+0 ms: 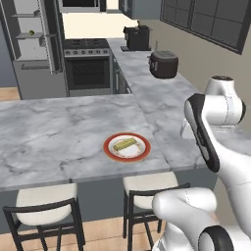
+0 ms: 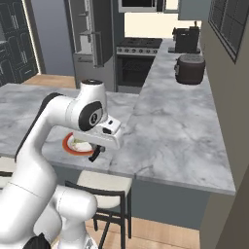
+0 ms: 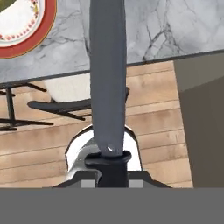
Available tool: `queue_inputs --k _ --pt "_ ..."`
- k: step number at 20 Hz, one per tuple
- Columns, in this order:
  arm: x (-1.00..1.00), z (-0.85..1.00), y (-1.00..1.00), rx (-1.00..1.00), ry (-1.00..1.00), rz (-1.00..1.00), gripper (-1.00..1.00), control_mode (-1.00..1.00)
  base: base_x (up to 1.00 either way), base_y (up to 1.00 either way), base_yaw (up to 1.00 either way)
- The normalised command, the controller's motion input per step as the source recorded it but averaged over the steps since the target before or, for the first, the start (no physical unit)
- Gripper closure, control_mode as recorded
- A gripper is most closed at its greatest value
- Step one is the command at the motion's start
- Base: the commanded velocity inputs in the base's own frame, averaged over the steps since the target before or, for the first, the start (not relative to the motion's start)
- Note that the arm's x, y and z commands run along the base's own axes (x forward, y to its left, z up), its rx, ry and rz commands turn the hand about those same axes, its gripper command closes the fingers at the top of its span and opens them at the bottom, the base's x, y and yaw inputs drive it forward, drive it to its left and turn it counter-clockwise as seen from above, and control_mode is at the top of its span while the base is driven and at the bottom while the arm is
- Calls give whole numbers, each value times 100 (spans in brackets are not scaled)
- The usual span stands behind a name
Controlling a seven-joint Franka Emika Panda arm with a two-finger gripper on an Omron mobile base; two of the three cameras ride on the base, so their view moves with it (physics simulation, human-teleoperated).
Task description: Retrieve the butter from the fridge and place it on a plate on the dining table. Then retrieve the butter knife by the fridge and place it near the plate.
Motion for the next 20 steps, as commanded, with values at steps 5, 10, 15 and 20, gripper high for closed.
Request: queue_inputs --k 5,10,15,20 --pt "91 -29 0 -3 -15 27 100 -100 0 0 0" --pt "97 -47 0 -7 -7 20 100 -100 0 0 0" --pt "85 -36 0 0 0 9 100 -100 0 0 0" --pt "91 -28 7 -1 0 1 100 -100 0 0 0"
